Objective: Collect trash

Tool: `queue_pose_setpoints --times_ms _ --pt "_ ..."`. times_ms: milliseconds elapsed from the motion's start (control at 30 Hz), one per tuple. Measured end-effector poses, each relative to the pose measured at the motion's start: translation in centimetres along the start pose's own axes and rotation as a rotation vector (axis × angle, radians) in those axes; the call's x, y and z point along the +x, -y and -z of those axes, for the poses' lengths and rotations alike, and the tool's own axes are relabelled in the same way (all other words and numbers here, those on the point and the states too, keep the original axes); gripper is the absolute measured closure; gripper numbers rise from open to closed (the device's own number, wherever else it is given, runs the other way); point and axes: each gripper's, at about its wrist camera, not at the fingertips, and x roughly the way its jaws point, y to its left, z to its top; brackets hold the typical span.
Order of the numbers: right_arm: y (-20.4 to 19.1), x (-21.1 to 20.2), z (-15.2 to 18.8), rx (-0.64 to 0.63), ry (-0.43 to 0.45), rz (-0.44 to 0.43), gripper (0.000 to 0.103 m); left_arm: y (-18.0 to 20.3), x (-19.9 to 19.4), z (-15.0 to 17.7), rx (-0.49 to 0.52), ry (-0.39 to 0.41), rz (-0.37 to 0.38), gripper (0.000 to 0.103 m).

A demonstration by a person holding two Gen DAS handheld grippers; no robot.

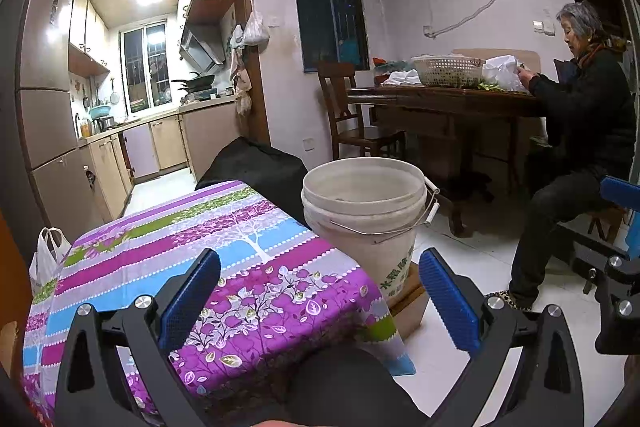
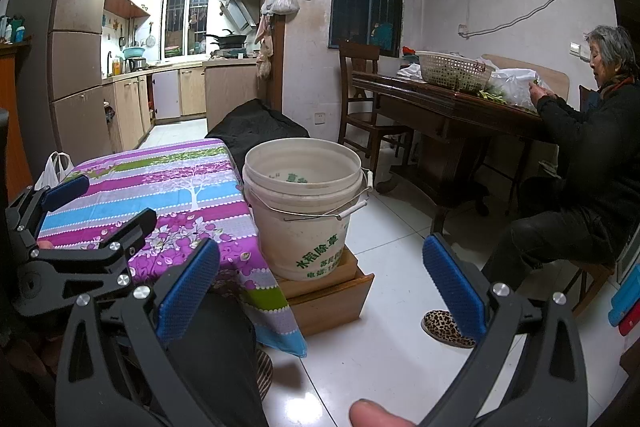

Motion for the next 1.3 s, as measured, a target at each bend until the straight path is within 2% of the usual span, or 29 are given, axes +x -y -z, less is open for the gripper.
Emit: queue_pose_setpoints --times_ms 1067,1300 --pt "0.12 -0.07 -0.04 -0.002 0.002 0.003 0.005 -0.25 0.06 0.03 -0.02 -0.022 0.028 0.004" --pt "0.18 -0.09 -0.25 -0.002 0.005 0.005 0.005 -0.17 -0.43 -0.1 -0.019 0.019 0.003 0.004"
